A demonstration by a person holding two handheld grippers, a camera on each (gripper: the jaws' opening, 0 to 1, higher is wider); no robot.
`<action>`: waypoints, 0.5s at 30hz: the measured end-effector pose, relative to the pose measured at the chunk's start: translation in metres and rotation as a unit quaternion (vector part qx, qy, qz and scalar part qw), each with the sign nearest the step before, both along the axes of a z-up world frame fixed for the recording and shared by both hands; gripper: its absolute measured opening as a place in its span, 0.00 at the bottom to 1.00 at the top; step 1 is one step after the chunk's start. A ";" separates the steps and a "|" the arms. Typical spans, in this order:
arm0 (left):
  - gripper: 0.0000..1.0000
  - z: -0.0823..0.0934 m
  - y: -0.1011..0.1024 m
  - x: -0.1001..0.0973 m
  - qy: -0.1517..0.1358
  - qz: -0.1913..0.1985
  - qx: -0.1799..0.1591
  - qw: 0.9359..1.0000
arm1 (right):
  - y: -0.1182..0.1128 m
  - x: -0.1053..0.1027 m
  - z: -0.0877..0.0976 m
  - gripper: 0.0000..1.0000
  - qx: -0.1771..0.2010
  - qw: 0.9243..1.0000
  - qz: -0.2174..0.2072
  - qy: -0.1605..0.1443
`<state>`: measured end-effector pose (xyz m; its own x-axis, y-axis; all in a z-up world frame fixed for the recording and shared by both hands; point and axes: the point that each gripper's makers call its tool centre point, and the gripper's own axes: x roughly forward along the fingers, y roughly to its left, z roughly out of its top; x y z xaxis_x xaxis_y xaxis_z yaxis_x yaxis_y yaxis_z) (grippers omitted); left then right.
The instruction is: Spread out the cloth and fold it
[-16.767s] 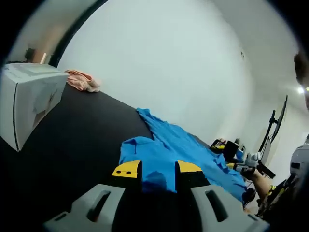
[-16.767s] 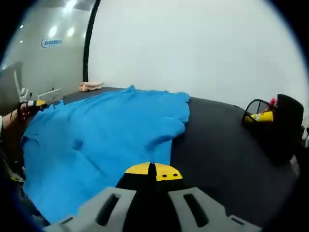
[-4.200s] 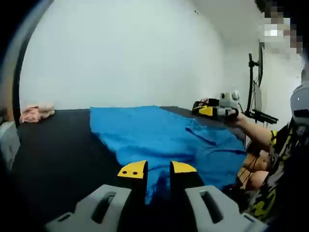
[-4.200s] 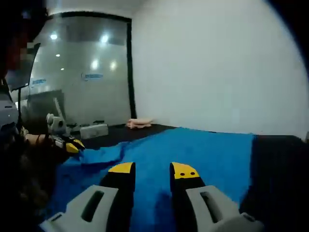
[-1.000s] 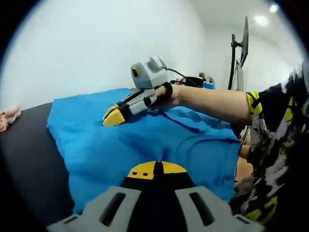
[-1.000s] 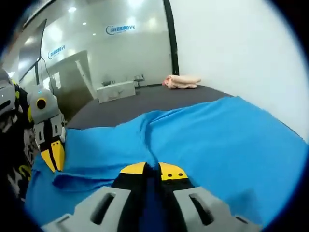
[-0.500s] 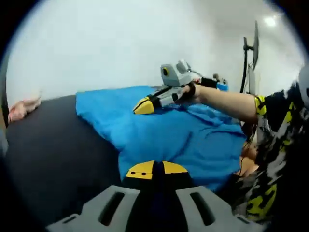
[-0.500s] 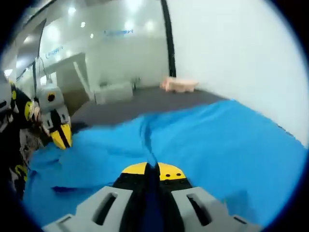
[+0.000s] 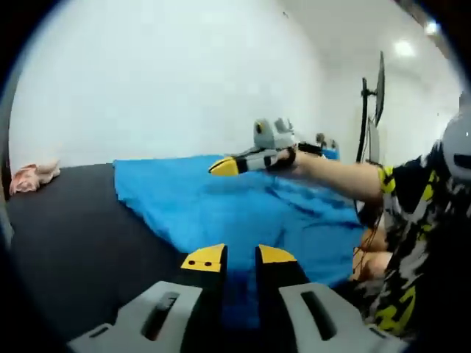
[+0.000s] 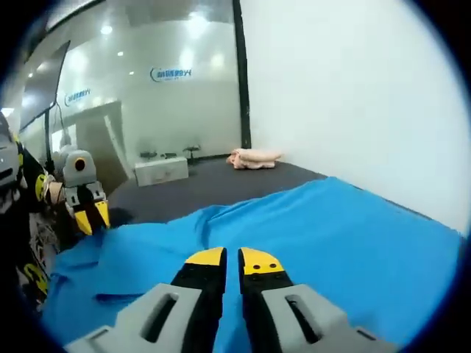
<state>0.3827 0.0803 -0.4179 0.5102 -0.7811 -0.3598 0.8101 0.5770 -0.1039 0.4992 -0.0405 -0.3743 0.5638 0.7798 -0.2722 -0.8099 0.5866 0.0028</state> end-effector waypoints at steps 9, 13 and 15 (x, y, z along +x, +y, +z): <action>0.16 -0.007 0.032 -0.007 -0.064 0.031 0.053 0.996 | -0.057 0.026 0.005 0.06 0.012 1.000 -0.025 0.008; 0.16 -0.011 0.035 -0.007 -0.031 0.039 0.024 0.998 | -0.065 0.018 0.009 0.06 0.007 1.000 -0.029 -0.005; 0.19 -0.005 0.043 -0.003 -0.055 0.057 0.048 0.996 | -0.072 0.015 0.012 0.06 0.005 0.999 -0.032 -0.014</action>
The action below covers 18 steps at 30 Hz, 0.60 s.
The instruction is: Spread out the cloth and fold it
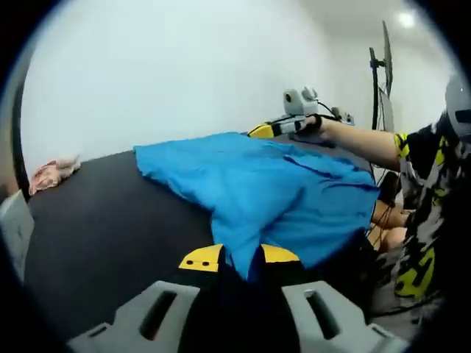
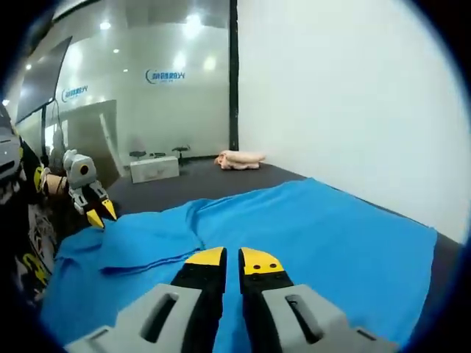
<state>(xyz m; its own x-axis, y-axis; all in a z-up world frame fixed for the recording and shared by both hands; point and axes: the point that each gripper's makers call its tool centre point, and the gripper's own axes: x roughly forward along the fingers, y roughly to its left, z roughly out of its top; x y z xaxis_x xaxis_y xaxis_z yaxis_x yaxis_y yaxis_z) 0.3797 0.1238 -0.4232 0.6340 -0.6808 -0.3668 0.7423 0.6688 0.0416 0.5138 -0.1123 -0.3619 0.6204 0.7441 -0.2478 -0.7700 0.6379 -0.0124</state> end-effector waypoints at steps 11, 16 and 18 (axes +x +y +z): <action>0.04 -0.007 0.001 -0.010 0.065 0.004 -0.079 0.995 | -0.087 -0.047 0.034 0.06 0.049 0.994 -0.078 -0.055; 0.05 -0.001 0.020 -0.006 0.081 0.024 -0.088 0.993 | -0.103 -0.071 0.027 0.06 0.031 0.994 -0.086 -0.058; 0.05 -0.006 0.026 -0.003 0.079 0.030 -0.084 0.993 | -0.102 -0.076 0.019 0.06 0.012 0.995 -0.086 -0.056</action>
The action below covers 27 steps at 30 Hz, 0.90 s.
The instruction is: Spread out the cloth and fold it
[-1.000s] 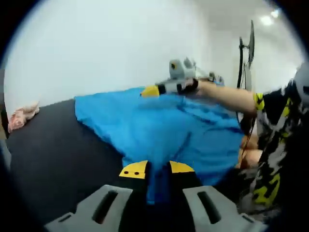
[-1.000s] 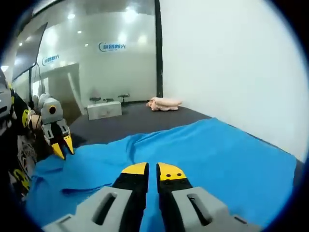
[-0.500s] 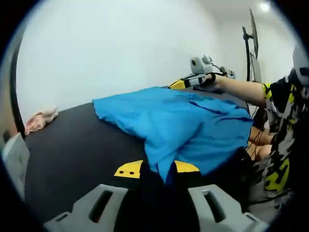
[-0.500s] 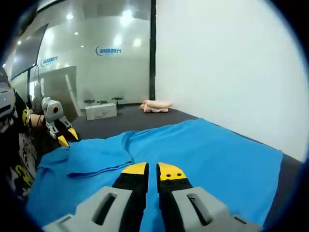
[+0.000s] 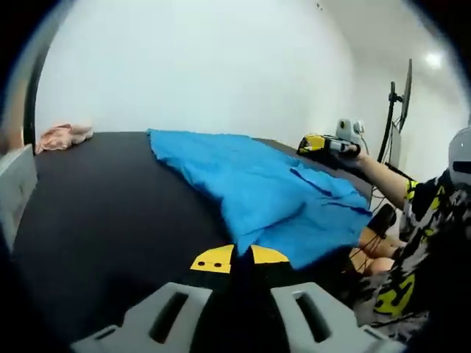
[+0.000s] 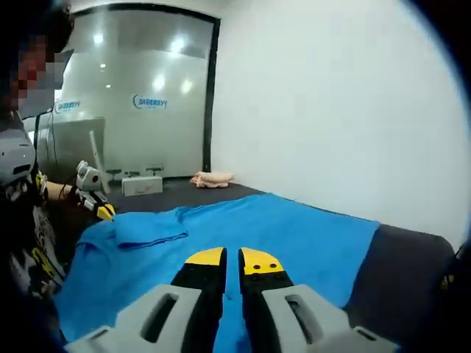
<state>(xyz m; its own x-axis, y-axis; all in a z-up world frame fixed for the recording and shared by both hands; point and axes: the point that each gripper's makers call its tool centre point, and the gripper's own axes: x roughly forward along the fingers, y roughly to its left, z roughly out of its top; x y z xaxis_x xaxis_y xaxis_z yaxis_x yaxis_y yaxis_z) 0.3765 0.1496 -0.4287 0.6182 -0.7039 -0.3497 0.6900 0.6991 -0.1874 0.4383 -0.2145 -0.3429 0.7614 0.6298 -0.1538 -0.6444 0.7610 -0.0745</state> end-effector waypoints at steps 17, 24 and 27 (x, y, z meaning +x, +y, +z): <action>0.03 -0.002 0.001 -0.019 -0.017 -0.041 0.040 0.998 | -0.053 -0.039 -0.005 0.06 0.010 0.999 -0.051 -0.009; 0.14 0.029 0.008 -0.017 -0.044 -0.038 -0.043 0.997 | -0.065 -0.062 -0.005 0.06 0.093 0.993 -0.068 0.012; 0.19 0.040 0.016 -0.006 -0.037 -0.020 -0.063 0.997 | -0.046 -0.061 0.007 0.07 0.123 0.991 -0.052 0.016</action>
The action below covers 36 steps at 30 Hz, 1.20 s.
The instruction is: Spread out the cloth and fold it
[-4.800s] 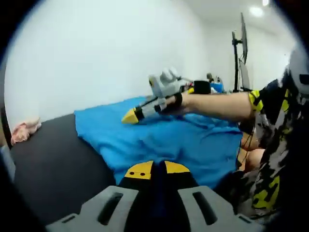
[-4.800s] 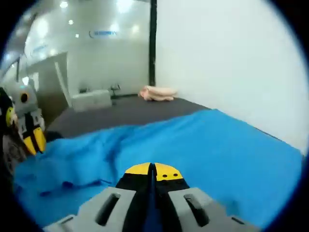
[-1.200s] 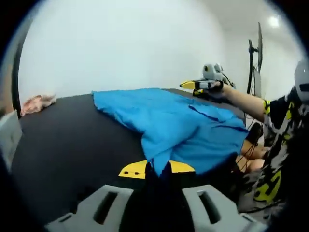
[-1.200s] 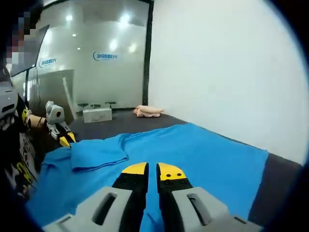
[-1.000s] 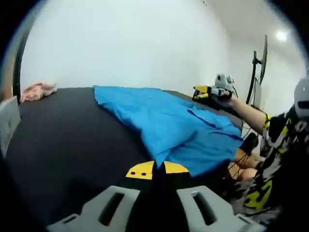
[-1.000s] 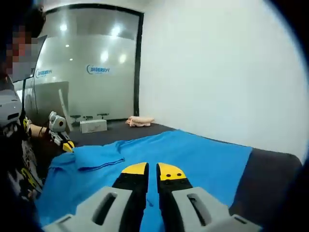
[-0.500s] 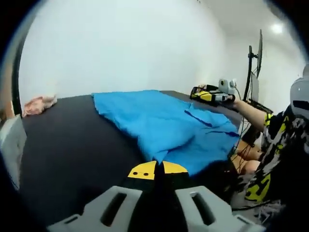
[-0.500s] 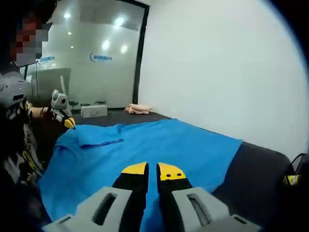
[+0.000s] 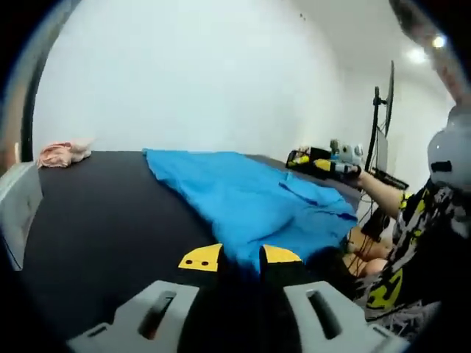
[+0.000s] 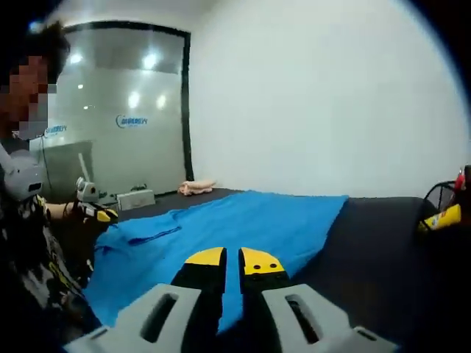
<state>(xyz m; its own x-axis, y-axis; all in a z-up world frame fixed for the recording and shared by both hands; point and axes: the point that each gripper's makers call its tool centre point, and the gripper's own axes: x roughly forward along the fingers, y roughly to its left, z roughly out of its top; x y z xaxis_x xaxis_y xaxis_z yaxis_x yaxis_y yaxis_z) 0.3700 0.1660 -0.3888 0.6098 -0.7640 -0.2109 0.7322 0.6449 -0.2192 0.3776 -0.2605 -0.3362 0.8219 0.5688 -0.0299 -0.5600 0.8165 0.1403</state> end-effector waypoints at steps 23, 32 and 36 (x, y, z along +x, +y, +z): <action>0.08 -0.042 -0.022 -0.003 0.033 -0.045 0.072 0.996 | 0.261 -0.008 -0.090 0.12 -0.166 0.971 0.154 0.071; 0.01 -0.037 -0.022 -0.009 -0.010 -0.055 0.127 0.990 | 0.252 -0.021 -0.082 0.01 -0.169 0.969 0.170 0.061; 0.01 -0.023 -0.020 -0.015 -0.038 -0.060 0.129 0.989 | 0.246 -0.029 -0.071 0.01 -0.161 0.969 0.179 0.052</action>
